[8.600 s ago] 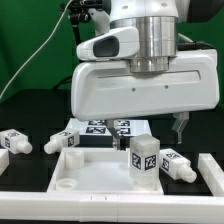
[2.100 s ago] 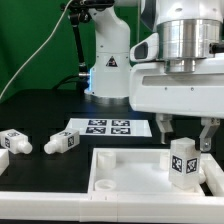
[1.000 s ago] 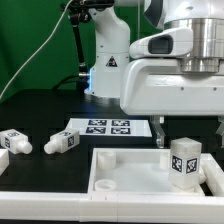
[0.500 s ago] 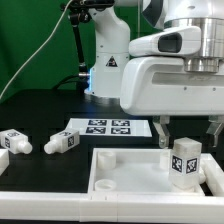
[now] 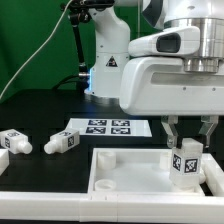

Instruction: Assemble one leg

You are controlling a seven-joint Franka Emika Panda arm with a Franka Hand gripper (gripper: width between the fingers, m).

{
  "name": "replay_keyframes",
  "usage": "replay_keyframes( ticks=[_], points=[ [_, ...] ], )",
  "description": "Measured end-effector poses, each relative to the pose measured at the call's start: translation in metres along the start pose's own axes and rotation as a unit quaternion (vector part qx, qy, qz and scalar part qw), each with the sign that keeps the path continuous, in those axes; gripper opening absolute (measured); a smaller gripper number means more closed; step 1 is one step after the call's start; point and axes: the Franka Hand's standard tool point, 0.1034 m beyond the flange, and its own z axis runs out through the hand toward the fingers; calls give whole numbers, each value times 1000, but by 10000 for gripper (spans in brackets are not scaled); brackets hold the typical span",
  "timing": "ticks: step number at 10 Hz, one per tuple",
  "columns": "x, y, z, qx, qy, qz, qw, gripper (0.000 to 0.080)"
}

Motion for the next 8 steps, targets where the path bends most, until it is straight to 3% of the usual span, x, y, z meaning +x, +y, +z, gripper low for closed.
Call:
replay_keyframes(
  ticks=[3, 6, 8],
  points=[
    [-2, -1, 0, -1, 14, 186, 982, 281],
    [-4, -1, 1, -2, 17, 366, 930, 281],
    [-5, -2, 2, -12, 15, 488, 873, 281]
  ],
)
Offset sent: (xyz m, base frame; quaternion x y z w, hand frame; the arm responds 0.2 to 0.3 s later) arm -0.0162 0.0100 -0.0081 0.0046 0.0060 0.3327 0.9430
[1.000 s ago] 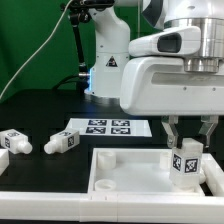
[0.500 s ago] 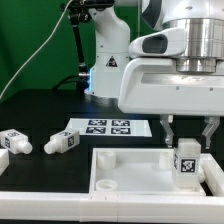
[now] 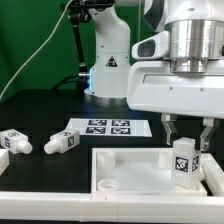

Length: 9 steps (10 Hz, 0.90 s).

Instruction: Assemble one leg

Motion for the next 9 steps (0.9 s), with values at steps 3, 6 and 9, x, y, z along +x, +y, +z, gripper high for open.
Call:
replay_keyframes(
  ticks=[3, 6, 9],
  points=[
    [2, 1, 0, -9, -5, 92, 996, 281],
    [2, 2, 1, -10, -5, 26, 1000, 557],
    [1, 4, 3, -17, -5, -133, 991, 644]
  ],
)
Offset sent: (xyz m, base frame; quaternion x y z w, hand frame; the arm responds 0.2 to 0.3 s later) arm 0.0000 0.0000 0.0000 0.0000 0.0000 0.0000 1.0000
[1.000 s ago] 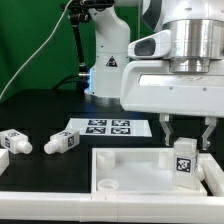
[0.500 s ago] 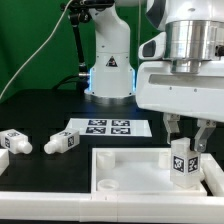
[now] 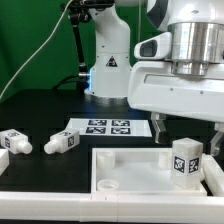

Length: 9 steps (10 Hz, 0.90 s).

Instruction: Assemble one leg

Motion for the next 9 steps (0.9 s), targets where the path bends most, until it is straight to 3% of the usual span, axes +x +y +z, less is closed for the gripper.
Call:
replay_keyframes(
  ticks=[5, 9],
  points=[
    [0, -4, -2, 1, 1, -250, 968, 649],
    [-1, -8, -3, -2, 4, -335, 942, 649]
  ],
)
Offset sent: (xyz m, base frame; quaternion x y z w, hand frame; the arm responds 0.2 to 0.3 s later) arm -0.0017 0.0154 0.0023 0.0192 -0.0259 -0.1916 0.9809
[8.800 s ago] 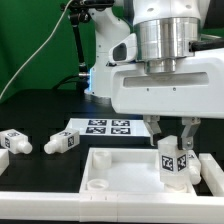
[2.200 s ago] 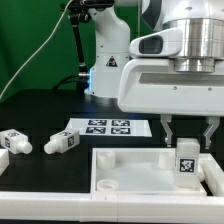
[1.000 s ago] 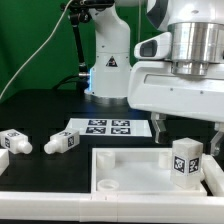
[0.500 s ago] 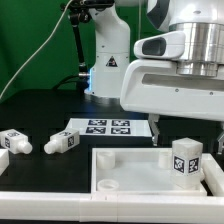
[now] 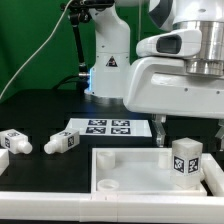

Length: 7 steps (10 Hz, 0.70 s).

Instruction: Assemble one leg

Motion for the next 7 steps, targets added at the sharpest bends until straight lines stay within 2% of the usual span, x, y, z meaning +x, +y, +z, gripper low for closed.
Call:
replay_keyframes(
  ticks=[2, 3, 4, 5, 6, 7],
  points=[
    [0, 2, 0, -4, 0, -39, 999, 649],
    [0, 2, 0, -4, 0, -37, 999, 517],
    [0, 2, 0, -4, 0, -31, 1000, 517],
    [0, 2, 0, -4, 0, -25, 1000, 341],
    [0, 2, 0, -4, 1, -25, 1000, 282],
    [0, 2, 0, -3, 1, -4, 1000, 282]
  ],
)
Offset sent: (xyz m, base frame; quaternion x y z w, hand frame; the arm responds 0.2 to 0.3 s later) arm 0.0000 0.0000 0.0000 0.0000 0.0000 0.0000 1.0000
